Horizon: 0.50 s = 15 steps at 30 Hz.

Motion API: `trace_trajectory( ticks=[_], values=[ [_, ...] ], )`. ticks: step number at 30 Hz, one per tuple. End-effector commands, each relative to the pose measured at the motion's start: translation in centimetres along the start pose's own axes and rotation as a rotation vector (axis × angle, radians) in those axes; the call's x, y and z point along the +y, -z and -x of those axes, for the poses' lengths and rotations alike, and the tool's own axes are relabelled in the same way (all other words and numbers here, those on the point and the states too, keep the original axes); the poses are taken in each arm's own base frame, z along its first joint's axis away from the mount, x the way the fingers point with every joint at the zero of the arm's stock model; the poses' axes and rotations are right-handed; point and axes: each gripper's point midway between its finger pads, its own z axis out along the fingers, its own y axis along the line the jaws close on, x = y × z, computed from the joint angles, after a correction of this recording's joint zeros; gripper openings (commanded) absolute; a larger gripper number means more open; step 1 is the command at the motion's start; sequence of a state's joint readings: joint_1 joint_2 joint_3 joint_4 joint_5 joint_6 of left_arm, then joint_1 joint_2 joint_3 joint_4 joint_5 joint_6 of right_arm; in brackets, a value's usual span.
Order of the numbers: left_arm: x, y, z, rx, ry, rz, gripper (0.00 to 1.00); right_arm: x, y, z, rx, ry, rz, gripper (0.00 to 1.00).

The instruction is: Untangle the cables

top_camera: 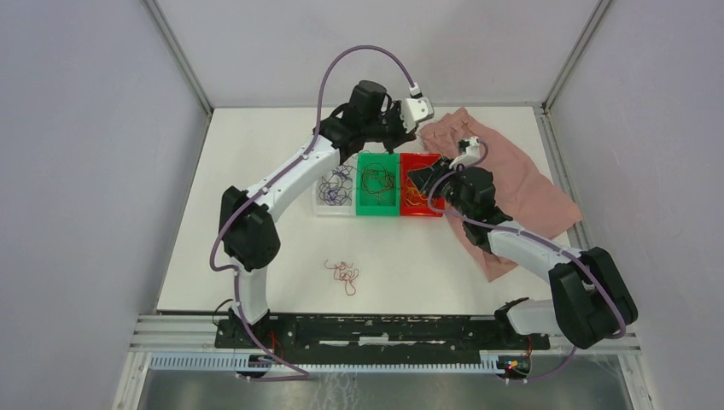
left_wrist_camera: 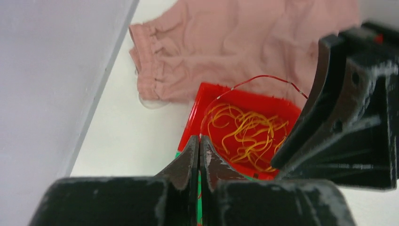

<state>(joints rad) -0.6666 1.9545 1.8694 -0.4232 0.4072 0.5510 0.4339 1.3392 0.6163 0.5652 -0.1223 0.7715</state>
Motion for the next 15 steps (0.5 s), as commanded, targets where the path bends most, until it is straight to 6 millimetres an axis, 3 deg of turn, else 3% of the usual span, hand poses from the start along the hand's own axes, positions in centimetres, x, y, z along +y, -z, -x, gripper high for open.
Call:
trace_trajectory(
  ticks=[1, 5, 8, 15],
  values=[
    [1.2, 1.1, 6.6, -0.233, 0.163, -0.004, 0.03, 2.9, 0.8, 1.1, -0.054, 0.027, 0.148, 0.33],
    [2.0, 1.5, 7.1, -0.289, 0.274, 0.015, 0.03, 5.2, 1.4, 1.0, -0.148, 0.099, 0.261, 0.57],
    [2.8, 1.9, 7.0, -0.312, 0.328, 0.041, 0.03, 6.4, 0.5, 0.1, -0.150, 0.169, 0.263, 0.61],
    [3.4, 3.4, 8.5, -0.354, 0.375, 0.058, 0.03, 8.1, -4.1, 0.2, -0.231, 0.212, 0.306, 0.66]
  ],
)
